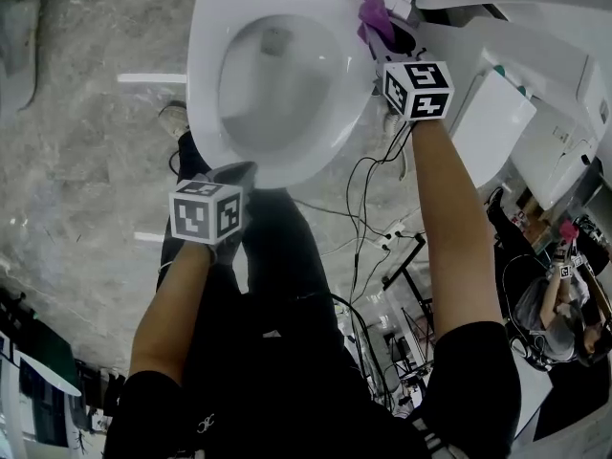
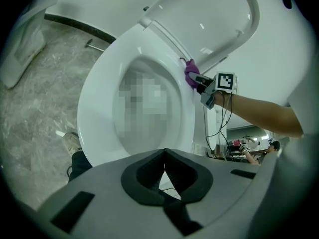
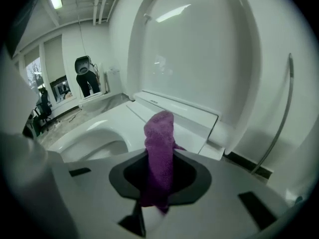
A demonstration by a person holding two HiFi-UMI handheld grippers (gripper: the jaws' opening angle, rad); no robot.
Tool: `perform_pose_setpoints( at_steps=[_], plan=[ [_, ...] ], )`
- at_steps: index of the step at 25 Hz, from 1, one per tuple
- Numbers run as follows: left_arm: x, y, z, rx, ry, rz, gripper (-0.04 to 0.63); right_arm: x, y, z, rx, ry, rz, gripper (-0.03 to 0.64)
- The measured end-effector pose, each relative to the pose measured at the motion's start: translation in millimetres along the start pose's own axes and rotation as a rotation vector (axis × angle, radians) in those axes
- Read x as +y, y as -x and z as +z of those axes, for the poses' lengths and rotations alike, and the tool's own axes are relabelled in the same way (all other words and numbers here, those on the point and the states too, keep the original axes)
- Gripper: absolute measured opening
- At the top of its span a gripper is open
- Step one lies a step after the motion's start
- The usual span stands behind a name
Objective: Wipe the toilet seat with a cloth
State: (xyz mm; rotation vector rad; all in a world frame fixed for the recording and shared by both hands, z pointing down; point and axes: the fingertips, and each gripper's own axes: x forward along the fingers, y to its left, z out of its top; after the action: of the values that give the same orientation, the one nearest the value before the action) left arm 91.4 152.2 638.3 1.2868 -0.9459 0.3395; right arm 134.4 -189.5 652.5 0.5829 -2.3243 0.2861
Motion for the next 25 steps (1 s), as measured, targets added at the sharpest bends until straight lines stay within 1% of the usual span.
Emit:
perform_pose_setpoints(
  at_steps=[2, 6, 10, 13, 16, 20, 25],
  plan=[
    [0, -1, -3, 0.011, -0.008, -0.005, 0.009, 9, 4, -6, -0.011, -0.017, 0.032, 0.080],
    [1, 2, -5, 0.028, -0.021, -0.015, 0.009, 33, 18, -19, -0.019, 0.006, 0.080, 0.080],
    [0, 0, -5, 0.045, -0.034, -0.034, 0.009, 58, 27, -36, -0.019, 0.020, 0.087, 0.080],
    [-2, 1, -7, 0.062, -0.067, -0.035, 0.009, 77, 36, -52, -0.021, 0.017, 0.085, 0.080],
    [-2, 8, -6, 0.065, -0.098, -0.040, 0.009, 87, 48, -62, -0.047, -0.064, 0.050, 0.080],
    [4, 13, -10, 0.078, -0.110, -0.041, 0.009, 101, 64, -77, -0.074, -0.174, -0.002, 0.080],
    [9, 26, -17, 0.107, -0.166, -0.050, 0.009, 121, 87, -96, -0.114, -0.285, -0.087, 0.080]
  ],
)
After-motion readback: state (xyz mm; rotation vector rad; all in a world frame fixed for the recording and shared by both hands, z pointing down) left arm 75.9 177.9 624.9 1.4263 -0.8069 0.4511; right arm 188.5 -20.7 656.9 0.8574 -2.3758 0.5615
